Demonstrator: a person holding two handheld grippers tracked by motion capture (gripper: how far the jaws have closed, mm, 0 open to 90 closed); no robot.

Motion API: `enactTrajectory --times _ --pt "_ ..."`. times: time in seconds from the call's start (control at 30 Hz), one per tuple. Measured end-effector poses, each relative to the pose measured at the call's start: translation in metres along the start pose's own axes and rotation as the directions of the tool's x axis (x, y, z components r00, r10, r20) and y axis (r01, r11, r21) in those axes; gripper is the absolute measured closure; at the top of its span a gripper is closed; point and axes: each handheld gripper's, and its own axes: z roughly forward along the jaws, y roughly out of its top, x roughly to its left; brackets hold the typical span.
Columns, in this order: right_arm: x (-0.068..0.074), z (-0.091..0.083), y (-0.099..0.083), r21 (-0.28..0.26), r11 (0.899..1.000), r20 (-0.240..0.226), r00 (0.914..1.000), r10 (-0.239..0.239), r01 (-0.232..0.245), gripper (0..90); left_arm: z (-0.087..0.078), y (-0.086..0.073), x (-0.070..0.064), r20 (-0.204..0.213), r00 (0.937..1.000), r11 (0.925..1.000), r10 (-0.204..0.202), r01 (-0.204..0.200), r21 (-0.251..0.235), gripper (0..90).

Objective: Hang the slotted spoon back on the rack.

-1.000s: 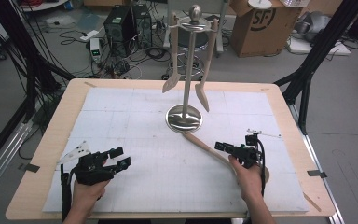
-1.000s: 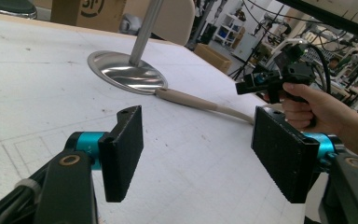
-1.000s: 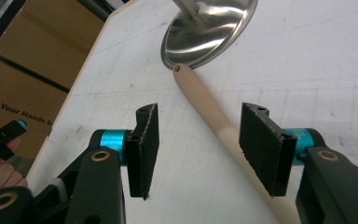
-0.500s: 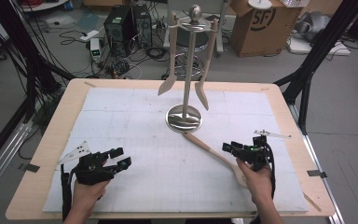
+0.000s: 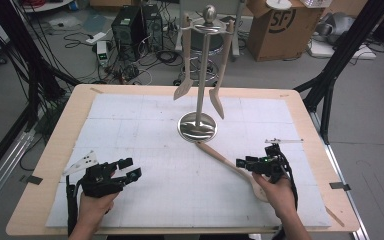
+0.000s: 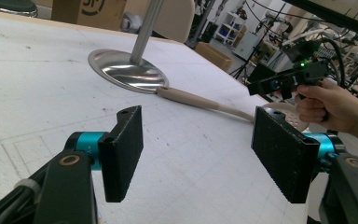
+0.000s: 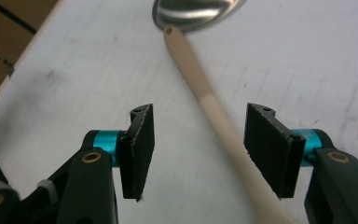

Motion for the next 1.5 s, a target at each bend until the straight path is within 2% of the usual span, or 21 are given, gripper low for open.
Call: enactTrajectory --times 0.03,0.1,0.23,0.47,0.57,0.7,0.87,0.97,1.03,1.1,1.13,1.17,1.2,1.23,1.33,1.4,1.43,1.47,1.5 --pt "-0.001 0.003 0.001 0.014 1.0 0.01 0.9999 -0.003 0.003 44.0 0.0 0.0 0.0 -0.001 1.0 1.0 0.0 0.0 -0.001 34.5" --pt "-0.003 0.009 0.003 0.062 0.998 0.005 0.9998 0.02 -0.021 45.3 0.0 0.0 0.001 0.002 1.0 1.0 0.001 -0.002 0.005 34.5" --pt "-0.008 0.018 0.005 0.119 0.992 0.025 0.9986 0.047 -0.05 47.3 -0.001 0.0 0.001 0.0 1.0 1.0 -0.001 0.001 0.0 34.5" --pt "-0.009 0.028 0.008 0.184 0.981 0.058 0.9971 0.05 -0.059 49.6 -0.001 0.0 0.001 -0.001 1.0 1.0 -0.001 0.001 0.0 34.5" --pt "-0.006 0.033 0.011 0.22 0.975 0.085 0.9963 -0.001 -0.018 50.1 -0.001 0.0 0.001 0.0 1.0 1.0 0.0 0.0 0.001 34.5" --pt "-0.002 0.04 0.012 0.28 0.96 0.109 0.9929 -0.047 0.015 50.7 -0.002 0.0 0.001 -0.005 1.0 1.0 -0.002 0.002 -0.004 34.5" --pt "-0.004 0.043 0.011 0.296 0.954 0.129 0.9869 -0.096 0.054 61.4 -0.003 0.001 0.002 -0.007 0.9999 0.9999 -0.01 0.009 -0.008 34.5" --pt "-0.001 0.045 0.011 0.317 0.944 0.15 0.9777 -0.147 0.093 65.6 -0.005 0.001 0.001 -0.004 1.0 0.9999 -0.007 0.007 -0.012 34.5" --pt "0.004 0.047 0.01 0.331 0.932 0.172 0.9613 -0.215 0.149 66.0 -0.008 0.002 0.001 -0.007 0.9999 0.9997 -0.008 0.008 -0.022 34.6" --pt "0.01 0.05 0.009 0.347 0.915 0.199 0.9373 -0.286 0.206 66.5 -0.01 0.002 0.003 -0.008 0.9997 0.9993 -0.023 0.022 -0.03 34.5" --pt "0.013 0.05 0.009 0.357 0.91 0.21 0.9318 -0.296 0.209 66.7 -0.01 0.002 0.004 -0.01 0.9996 0.9991 -0.026 0.026 -0.034 34.5" --pt "0.013 0.051 0.009 0.363 0.909 0.21 0.9326 -0.294 0.205 67.3 -0.011 0.002 0.004 -0.012 0.9996 0.999 -0.027 0.027 -0.035 34.5" --pt "0.013 0.051 0.01 0.365 0.907 0.213 0.9293 -0.301 0.21 68.3 -0.011 0.002 0.004 -0.01 0.9995 0.999 -0.029 0.029 -0.035 34.5" --pt "0.013 0.051 0.01 0.371 0.906 0.213 0.9312 -0.296 0.203 69.0 -0.011 0.002 0.004 -0.009 0.9996 0.999 -0.027 0.027 -0.036 34.5" --pt "0.015 0.051 0.011 0.379 0.901 0.226 0.9233 -0.31 0.21 72.1 -0.011 0.002 0.004 -0.007 0.9996 0.9989 -0.028 0.027 -0.039 34.5" --pt "0.017 0.051 0.013 0.396 0.894 0.23 0.9195 -0.319 0.211 74.5 -0.011 0.002 0.005 -0.009 0.9995 0.9987 -0.03 0.03 -0.04 34.5" --pt "0.016 0.051 0.014 0.397 0.893 0.227 0.9197 -0.32 0.213 75.3 -0.012 0.002 0.006 -0.01 0.9995 0.9987 -0.031 0.031 -0.04 34.5" --pt "0.016 0.05 0.015 0.398 0.897 0.216 0.9306 -0.295 0.192 76.7 -0.012 0.002 0.006 -0.011 0.9992 0.9984 -0.038 0.038 -0.043 34.5" --pt "0.013 0.049 0.016 0.381 0.908 0.182 0.949 -0.257 0.173 78.9 -0.012 0.002 0.007 -0.011 0.9992 0.9983 -0.038 0.038 -0.044 34.5"
